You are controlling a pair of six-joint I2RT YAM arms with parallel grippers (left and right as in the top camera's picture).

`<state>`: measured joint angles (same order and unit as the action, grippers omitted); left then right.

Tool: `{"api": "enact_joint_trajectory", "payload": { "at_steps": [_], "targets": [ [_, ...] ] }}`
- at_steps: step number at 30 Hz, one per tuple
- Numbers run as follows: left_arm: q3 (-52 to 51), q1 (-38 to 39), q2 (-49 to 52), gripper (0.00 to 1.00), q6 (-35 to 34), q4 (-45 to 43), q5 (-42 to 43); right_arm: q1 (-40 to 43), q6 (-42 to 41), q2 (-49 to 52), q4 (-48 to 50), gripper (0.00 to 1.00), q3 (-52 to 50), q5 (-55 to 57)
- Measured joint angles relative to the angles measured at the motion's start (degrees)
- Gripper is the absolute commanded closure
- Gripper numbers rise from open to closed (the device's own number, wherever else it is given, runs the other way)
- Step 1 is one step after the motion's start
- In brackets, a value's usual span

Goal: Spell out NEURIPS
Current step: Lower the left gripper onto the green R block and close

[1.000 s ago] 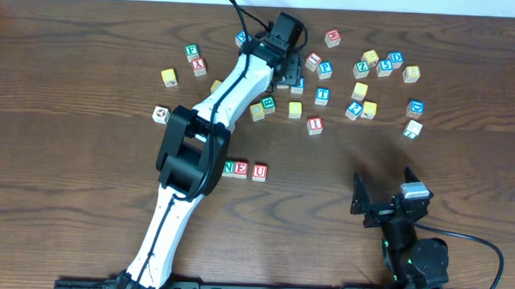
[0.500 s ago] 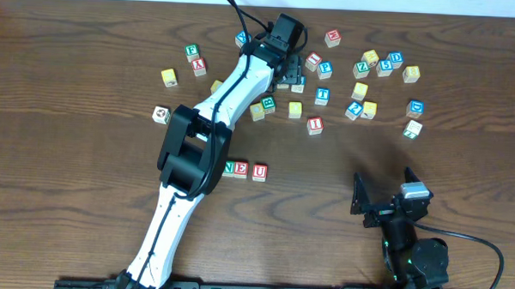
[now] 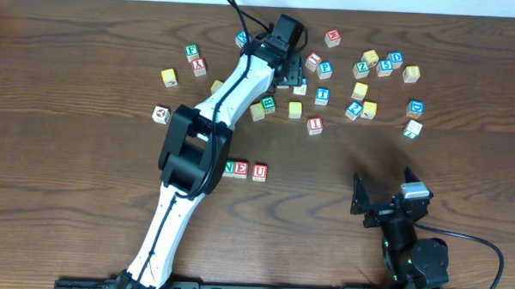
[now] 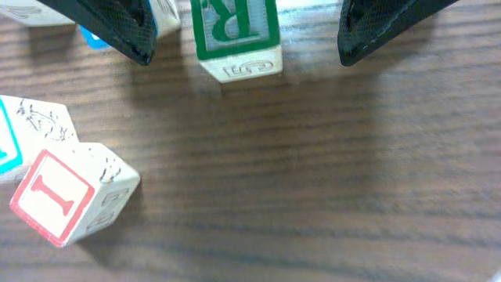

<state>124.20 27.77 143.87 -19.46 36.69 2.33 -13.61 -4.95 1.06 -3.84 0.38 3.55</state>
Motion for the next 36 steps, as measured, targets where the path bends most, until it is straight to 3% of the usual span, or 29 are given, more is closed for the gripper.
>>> {"api": "enact_joint_trajectory", "payload": {
  "at_steps": [15,20,36],
  "targets": [
    [0.22,0.20,0.02,0.27,0.00,2.05,0.76,0.00,0.00,0.00,0.02,0.01,0.00,0.00],
    [0.24,0.20,0.02,0.41,0.17,2.43,0.33,0.00,-0.02,0.00,0.02,0.01,0.00,0.00],
    [0.24,0.20,0.02,0.42,0.00,3.54,-1.01,0.00,-0.02,0.00,0.00,0.01,0.00,0.00]
  ]
}}
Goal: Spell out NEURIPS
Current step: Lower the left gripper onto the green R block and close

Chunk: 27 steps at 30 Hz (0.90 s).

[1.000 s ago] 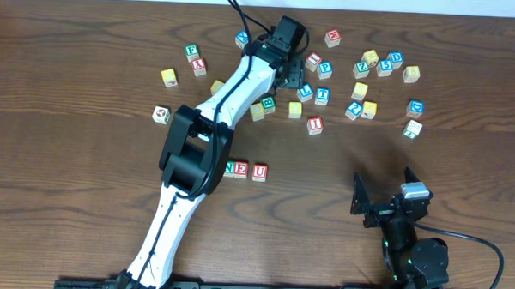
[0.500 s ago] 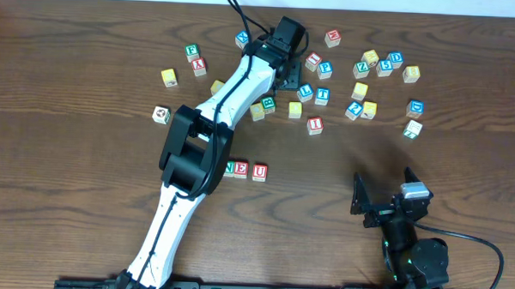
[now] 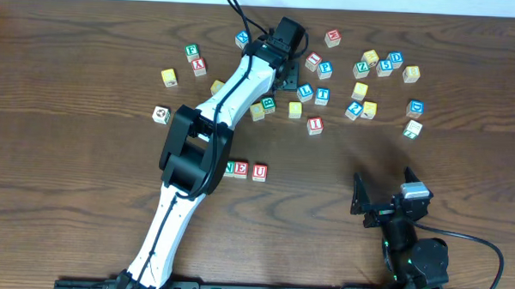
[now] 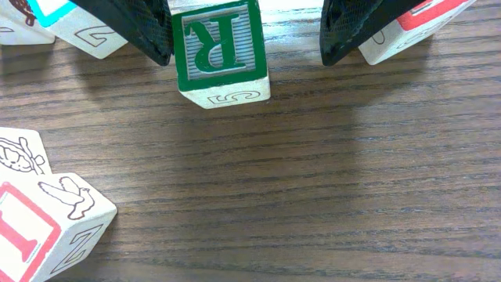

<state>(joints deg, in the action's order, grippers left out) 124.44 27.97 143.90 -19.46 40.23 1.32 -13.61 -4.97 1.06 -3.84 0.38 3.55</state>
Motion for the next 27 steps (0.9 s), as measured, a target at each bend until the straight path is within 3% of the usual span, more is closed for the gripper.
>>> {"api": "enact_joint_trajectory", "payload": {
  "at_steps": [2,7,27],
  "targets": [
    [0.00,0.00,0.00,0.42,0.00,0.00,0.00,0.00,0.02,0.00,0.00,0.01,0.00,0.00],
    [0.00,0.00,0.00,0.59,-0.04,-0.11,-0.15,0.00,0.02,0.00,0.00,0.01,0.00,0.00],
    [0.00,0.00,0.00,0.56,0.50,-0.24,-0.20,0.00,0.02,0.00,0.00,0.01,0.00,0.00]
  ]
}}
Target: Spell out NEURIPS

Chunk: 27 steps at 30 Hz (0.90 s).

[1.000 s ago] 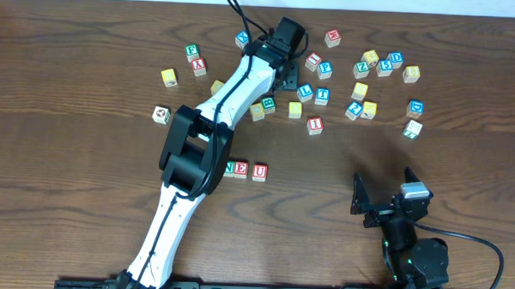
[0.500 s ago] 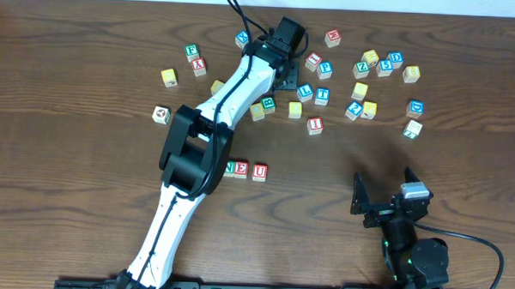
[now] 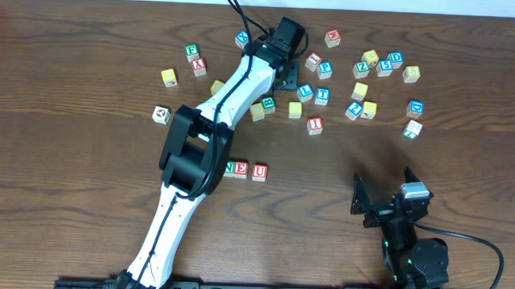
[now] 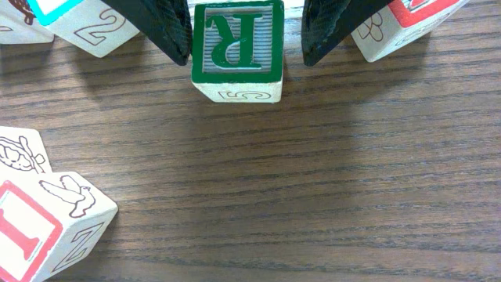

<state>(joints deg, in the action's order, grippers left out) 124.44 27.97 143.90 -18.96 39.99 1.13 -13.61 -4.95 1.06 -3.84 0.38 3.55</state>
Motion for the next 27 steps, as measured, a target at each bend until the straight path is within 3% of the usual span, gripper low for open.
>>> {"api": "enact_joint_trajectory", "payload": {
  "at_steps": [27],
  "targets": [
    [0.00,0.00,0.00,0.56,2.75,-1.27,0.00,0.00,0.00,0.00,0.00,0.01,0.00,0.00]
  ]
}}
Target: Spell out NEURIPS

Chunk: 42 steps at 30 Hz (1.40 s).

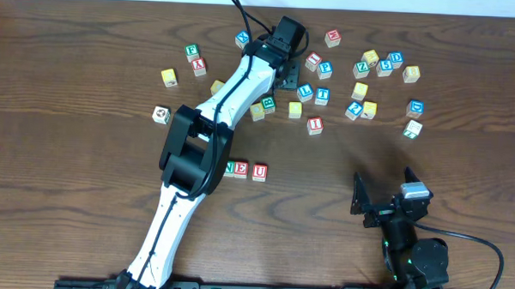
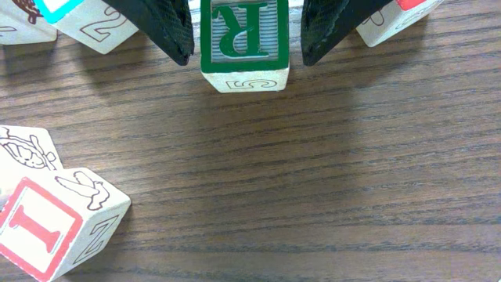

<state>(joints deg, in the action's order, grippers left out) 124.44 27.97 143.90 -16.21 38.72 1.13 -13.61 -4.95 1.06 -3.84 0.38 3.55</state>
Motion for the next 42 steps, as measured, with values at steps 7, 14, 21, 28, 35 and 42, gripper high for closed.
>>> {"api": "enact_joint_trajectory", "payload": {
  "at_steps": [7,14,21,28,35,42],
  "targets": [
    [-0.02,0.00,0.00,0.56,0.00,-0.17,0.00,0.00,0.00,0.00,0.00,0.01,0.00,0.00],
    [-0.02,0.00,0.00,0.57,0.00,-0.17,0.00,0.00,0.00,0.00,0.00,0.01,0.00,0.00],
    [-0.02,0.00,0.00,0.57,0.00,-0.13,0.02,0.00,0.00,0.00,0.00,0.01,0.00,0.00],
    [-0.94,0.00,0.00,0.57,0.00,-0.17,0.00,0.00,0.00,0.00,0.00,0.01,0.00,0.00],
    [-1.07,0.00,0.00,0.57,0.00,-0.74,0.00,0.00,0.00,0.00,0.00,0.01,0.00,0.00],
    [-1.09,0.00,0.00,0.57,0.02,-2.73,0.00,0.00,0.00,0.00,0.00,0.01,0.00,0.00]
  ]
}}
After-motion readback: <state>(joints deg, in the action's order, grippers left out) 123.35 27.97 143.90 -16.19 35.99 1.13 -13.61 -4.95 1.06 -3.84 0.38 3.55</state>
